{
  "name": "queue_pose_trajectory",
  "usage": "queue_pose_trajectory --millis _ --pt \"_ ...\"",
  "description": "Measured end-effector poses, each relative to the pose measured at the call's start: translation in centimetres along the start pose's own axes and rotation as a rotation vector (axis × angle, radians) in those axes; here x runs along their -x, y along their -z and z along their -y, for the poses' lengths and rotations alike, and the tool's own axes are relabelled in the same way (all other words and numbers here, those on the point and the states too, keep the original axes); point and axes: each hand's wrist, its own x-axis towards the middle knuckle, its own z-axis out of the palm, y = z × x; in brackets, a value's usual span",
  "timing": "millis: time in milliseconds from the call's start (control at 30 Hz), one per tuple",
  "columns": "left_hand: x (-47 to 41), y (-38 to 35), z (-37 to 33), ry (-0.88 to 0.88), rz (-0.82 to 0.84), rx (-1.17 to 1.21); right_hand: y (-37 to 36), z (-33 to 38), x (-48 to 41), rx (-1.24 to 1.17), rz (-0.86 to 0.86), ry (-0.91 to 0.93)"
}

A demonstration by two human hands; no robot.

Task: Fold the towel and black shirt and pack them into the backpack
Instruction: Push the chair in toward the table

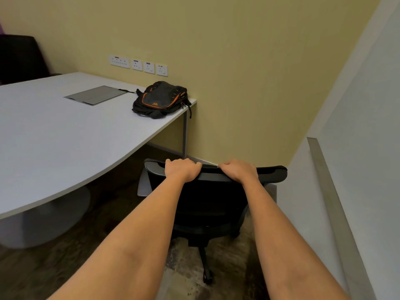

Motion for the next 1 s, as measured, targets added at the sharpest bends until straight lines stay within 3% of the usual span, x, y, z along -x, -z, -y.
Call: queue_pose_trajectory --millis 400,1000 --pt "6.3 -2.1 -1.4 0.133 -0.105 0.084 -0.2 -1.6 4.5 -0.077 -0.096 0.2" --pt "-1.0 -0.5 -3.1 0.212 -0.139 0.153 2.1 -1.9 -3.6 -0.126 -0.113 0.29"
